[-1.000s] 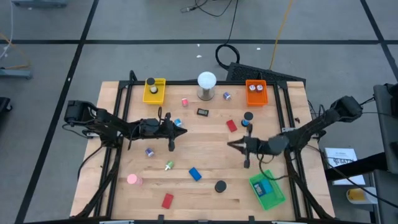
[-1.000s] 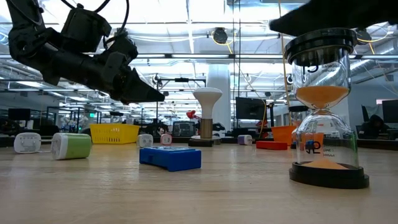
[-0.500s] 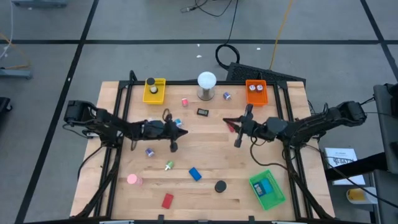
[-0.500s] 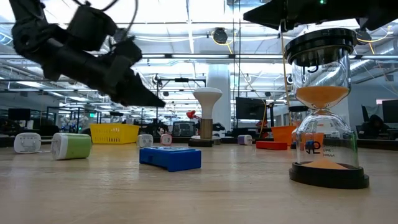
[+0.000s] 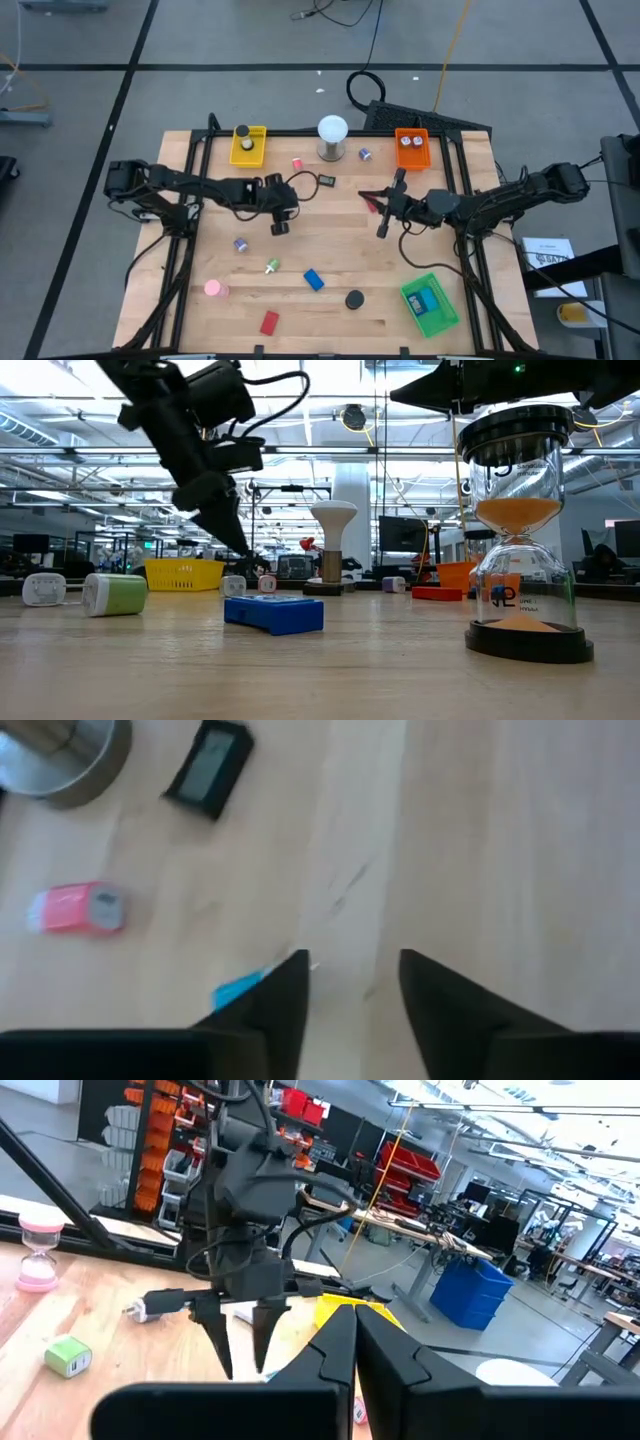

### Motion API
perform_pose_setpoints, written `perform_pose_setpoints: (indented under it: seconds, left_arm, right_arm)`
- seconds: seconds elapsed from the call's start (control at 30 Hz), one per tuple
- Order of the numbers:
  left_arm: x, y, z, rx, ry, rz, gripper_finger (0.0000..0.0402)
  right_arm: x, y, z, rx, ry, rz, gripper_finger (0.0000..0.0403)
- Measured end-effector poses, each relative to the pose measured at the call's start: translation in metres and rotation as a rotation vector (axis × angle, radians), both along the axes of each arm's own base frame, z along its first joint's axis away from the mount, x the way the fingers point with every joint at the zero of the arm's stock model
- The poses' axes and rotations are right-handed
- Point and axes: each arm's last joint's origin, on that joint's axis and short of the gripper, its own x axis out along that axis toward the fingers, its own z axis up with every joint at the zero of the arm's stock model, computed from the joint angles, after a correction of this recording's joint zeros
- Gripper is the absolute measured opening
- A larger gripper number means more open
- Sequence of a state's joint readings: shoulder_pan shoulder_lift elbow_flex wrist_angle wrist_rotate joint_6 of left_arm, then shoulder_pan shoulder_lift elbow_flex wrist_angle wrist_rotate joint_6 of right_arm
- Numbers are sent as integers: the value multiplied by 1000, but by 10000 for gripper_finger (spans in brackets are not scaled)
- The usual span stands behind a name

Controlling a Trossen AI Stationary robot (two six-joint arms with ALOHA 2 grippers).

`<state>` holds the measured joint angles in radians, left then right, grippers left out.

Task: Pick & Place Office items
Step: Put the blue charger adaptor into the orange bin

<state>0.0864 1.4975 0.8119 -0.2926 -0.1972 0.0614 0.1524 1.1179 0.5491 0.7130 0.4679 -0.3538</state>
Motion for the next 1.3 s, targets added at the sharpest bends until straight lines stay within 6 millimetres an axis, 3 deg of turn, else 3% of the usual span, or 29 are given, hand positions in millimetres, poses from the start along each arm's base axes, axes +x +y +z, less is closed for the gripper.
perform_pose_setpoints:
  seconds: [0.27,0.5,0.9,1.3]
  left_arm:
    - [-5,21,2,94,130,-79,286]
    - [-7,36,-4,95,168,-199,323]
    - [0,42,-38,82,289,-250,271]
    - [6,27,-38,-32,216,-153,133]
  right_arm:
    - [0,0,-1,-1,8,0,3]
    - [0,0,-1,-1,13,1,3]
    - [0,0,-1,-2,14,2,3]
    - [0,0,-1,0,15,3,3]
